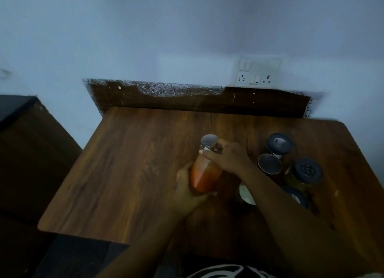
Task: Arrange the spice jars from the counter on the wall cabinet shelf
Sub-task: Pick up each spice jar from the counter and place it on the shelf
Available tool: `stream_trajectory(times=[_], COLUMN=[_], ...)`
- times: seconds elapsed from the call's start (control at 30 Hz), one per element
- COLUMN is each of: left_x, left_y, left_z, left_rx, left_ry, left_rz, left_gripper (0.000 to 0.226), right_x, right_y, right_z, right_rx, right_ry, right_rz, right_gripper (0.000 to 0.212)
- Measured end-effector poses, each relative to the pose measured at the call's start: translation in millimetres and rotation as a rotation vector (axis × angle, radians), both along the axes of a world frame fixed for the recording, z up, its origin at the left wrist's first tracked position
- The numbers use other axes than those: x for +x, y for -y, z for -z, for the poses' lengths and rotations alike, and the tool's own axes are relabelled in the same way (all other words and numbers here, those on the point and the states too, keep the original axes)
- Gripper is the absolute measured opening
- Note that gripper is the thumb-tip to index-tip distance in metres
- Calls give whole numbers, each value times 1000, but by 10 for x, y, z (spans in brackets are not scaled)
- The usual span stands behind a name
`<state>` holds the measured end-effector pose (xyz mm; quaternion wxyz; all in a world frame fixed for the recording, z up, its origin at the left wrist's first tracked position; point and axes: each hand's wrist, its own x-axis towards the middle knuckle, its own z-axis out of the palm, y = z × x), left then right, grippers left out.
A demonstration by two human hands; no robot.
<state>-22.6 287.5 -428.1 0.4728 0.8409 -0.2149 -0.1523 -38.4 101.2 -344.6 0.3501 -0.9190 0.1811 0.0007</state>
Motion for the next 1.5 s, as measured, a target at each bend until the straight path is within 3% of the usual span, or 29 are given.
stream_trajectory(times=[0.13,0.27,0.4,0.53,0.6,0.7,0.8,0.87,0.93,1.0,1.07,1.17,1.27,1.37,1.47,1.5], left_x=[247,404,515,547,575,676,722,693,696,734,788,857,839,773,785,809], left_y=[-17,-111,-201,-305,-373,-475,-522,-501,-499,-527,-563,-595,-587,-523,-499,-500], left_z=[-288,-562,-791,-992,-1035,-1077,-1127,-1142,-1123,-1121,-1131,-1114,-1099,-1110,-1097,-1091], left_rx=[-115,-241,-315,-378,-528,-835,-762,-654,-536,-434,-484,-651,-665,-641,-492,-455], left_ry=[101,49,-26,3,-147,-571,-669,-512,-251,-141,-316,-620,-730,-575,-173,-120], left_rz=[-49,-89,-84,-53,-27,-11,115,111,75,138,255,287,324,215,124,153], left_gripper=[90,83,80,83,75,64,58,56,70,85,85,82,81,75,85,88], right_x=[236,399,511,578,580,570,602,623,633,632,627,620,621,631,635,634], right_y=[-115,-208,-360,-505,-542,-598,-688,-746,-785,-809,-817,-824,-855,-884,-884,-896], right_z=[-399,-648,-675,-732,-794,-863,-867,-876,-884,-882,-874,-875,-842,-822,-827,-821], right_rx=[39,500,673,718,736,791,814,845,811,706,614,671,694,685,721,733], right_ry=[-33,57,145,279,345,357,344,310,290,330,372,389,395,408,433,434], right_rz=[66,82,55,63,76,70,101,142,167,195,228,276,272,309,326,318], right_gripper=[58,66,42,33,29,26,24,30,41,52,61,60,54,56,65,67])
